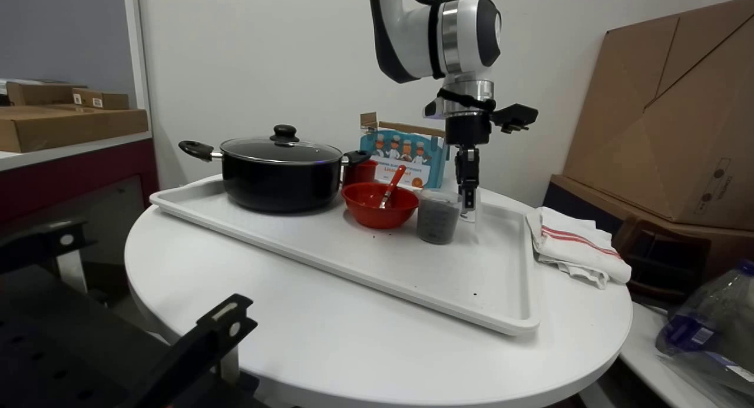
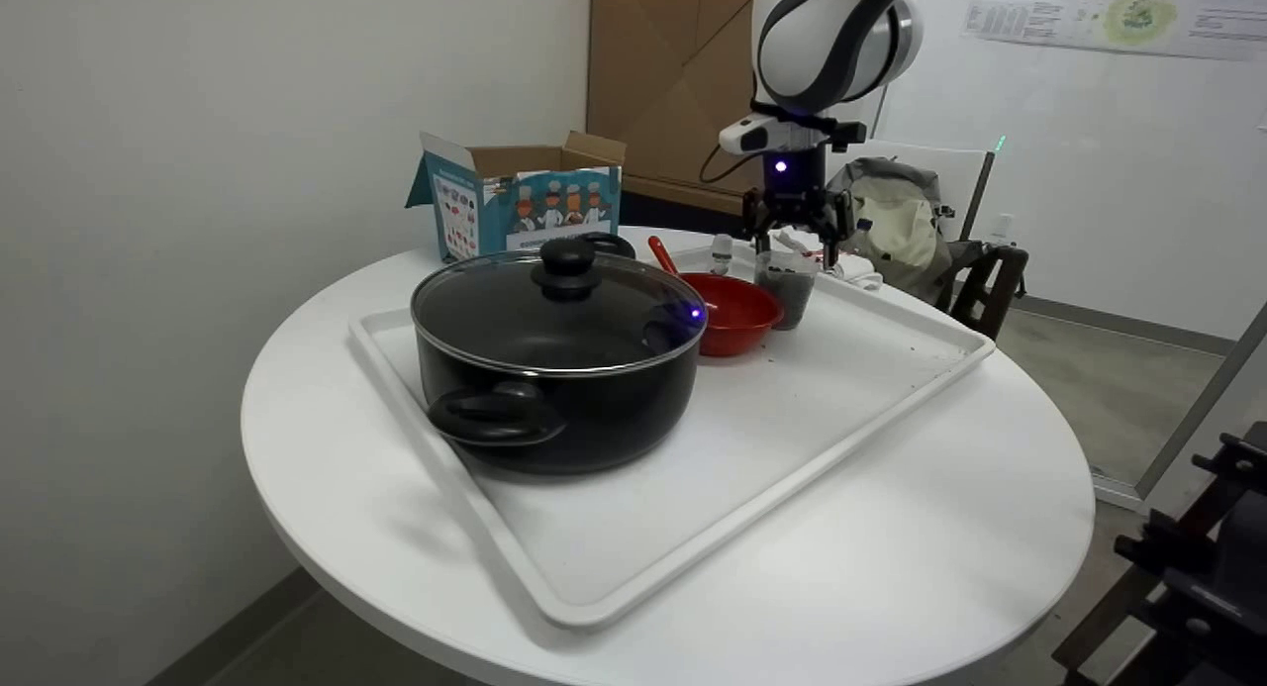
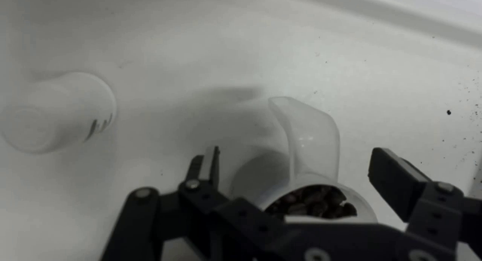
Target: Pour some of the contents of the colourless jar into the orange bowl
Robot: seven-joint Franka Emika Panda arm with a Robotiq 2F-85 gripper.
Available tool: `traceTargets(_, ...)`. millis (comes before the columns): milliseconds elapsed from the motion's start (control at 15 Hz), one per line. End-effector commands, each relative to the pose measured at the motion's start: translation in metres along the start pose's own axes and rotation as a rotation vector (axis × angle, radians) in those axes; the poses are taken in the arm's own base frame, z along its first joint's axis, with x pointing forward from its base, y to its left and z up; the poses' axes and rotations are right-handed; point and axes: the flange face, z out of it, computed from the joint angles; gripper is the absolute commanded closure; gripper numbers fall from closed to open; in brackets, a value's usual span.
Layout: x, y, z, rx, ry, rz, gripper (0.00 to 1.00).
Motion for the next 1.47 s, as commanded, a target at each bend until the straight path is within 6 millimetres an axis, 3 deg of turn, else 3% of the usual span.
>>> traceTargets(0,-0.015,-0.001,-0.010,-0.027,0.025,0.004,0.08)
traceTargets(67,-0.019,-0.002,-0.011,-0.030,0.025,0.009,0.26)
traceTargets(133,-0.021,-0.002,-0.011,-0.033,0.025,0.008,0.29)
traceTargets(667,-0.016,-0.002,-0.008,-0.035,0.040,-0.048,0.90)
traceTargets(1067,-0.007,0.002,-0.015,-0.035,0.044,-0.073,0.87)
traceTargets(1400,-0.005,0.004,-0.042,-0.033,-0.024,-0.077,0.87)
